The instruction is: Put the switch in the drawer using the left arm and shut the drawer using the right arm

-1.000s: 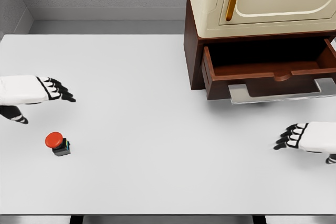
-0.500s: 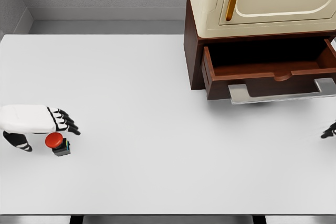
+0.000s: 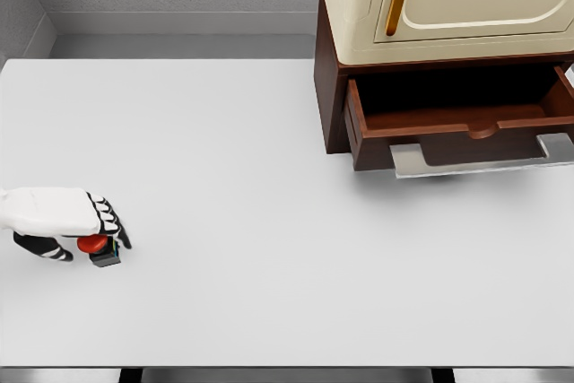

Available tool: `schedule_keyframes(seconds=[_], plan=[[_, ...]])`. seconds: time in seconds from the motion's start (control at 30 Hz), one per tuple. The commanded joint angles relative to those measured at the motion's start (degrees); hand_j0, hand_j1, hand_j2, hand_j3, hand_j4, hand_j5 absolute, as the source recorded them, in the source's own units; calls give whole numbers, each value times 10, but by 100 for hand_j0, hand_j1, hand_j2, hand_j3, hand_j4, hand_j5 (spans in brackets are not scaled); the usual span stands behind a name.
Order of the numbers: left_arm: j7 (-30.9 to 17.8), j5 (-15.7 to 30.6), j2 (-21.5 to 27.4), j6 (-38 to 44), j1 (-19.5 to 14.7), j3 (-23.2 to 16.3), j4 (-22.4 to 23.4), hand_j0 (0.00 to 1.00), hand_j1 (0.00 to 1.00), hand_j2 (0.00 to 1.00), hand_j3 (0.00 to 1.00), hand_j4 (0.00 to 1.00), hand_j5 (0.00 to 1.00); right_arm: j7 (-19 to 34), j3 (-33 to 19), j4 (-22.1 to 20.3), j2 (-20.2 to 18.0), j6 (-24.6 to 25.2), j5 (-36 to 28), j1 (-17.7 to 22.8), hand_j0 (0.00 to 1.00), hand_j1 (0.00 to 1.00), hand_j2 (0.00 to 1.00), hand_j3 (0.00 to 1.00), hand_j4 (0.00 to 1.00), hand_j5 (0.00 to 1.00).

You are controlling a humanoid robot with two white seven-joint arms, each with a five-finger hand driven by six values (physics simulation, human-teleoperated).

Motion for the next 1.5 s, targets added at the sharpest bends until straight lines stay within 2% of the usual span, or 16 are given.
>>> schedule_keyframes(seconds=[0.0,0.07,0.1,0.17,0.33,0.47,0.57,0.67,0.73,0.8,0.87,1.0,1.07,1.2,1.33,1.47], plan=[[0,3,1,1,0,0,0,72,72,72,72,72,72,-2,-3,20,-1,1,-23,0,100,100,100,100,100,100],[0,3,1,1,0,0,0,70,70,70,70,70,70,-6,-7,24,2,1,-46,-2,100,100,100,100,100,100],[0,2,1,1,0,0,0,70,70,70,70,70,70,-7,-8,25,2,1,-137,0,100,100,100,100,100,100],[0,3,1,1,0,0,0,67,67,67,67,67,67,-9,-8,25,3,1,-196,0,100,100,100,100,100,100],[0,3,0,1,0,-1,0,60,60,60,60,60,60,-34,-31,33,47,1,-198,0,100,100,100,100,100,100],[0,3,0,1,0,-1,0,51,51,51,51,51,51,-35,-58,107,52,1,-209,4,100,100,100,100,100,100],[0,3,-1,1,0,-1,0,41,41,41,41,41,41,-30,-236,229,108,1,-211,67,100,100,100,100,100,100],[0,3,-1,1,-1,-1,-1,38,38,38,38,38,38,-29,-287,240,151,1,-178,104,100,100,100,100,100,100],[0,4,-2,1,-3,-1,-1,39,39,39,39,39,39,-29,-390,235,194,1,-176,188,100,100,100,100,100,100],[0,6,-13,1,-4,0,-1,39,39,39,39,39,39,-26,-634,165,274,1,-144,328,100,100,100,100,100,100],[0,8,-21,1,-8,0,0,39,39,39,39,39,39,-25,-773,62,358,1,-29,382,100,100,100,100,100,100],[0,45,-39,1,-16,4,1,39,39,39,39,39,39,-29,-944,-215,532,1,7,473,100,100,100,100,100,100],[0,64,-51,1,-24,4,2,39,39,39,39,39,39,-32,-983,-262,550,1,-30,482,100,100,100,100,100,100],[0,92,-78,1,-42,5,6,39,39,39,39,39,39,-30,-980,-336,550,1,-37,498,100,100,100,100,100,100],[0,96,-123,1,-51,5,27,39,39,39,39,39,39,-28,-837,-421,549,1,54,497,100,100,100,100,100,100],[0,97,-171,1,-62,5,46,39,39,39,39,39,39,-28,-802,-460,546,1,53,489,100,100,100,100,100,100]])
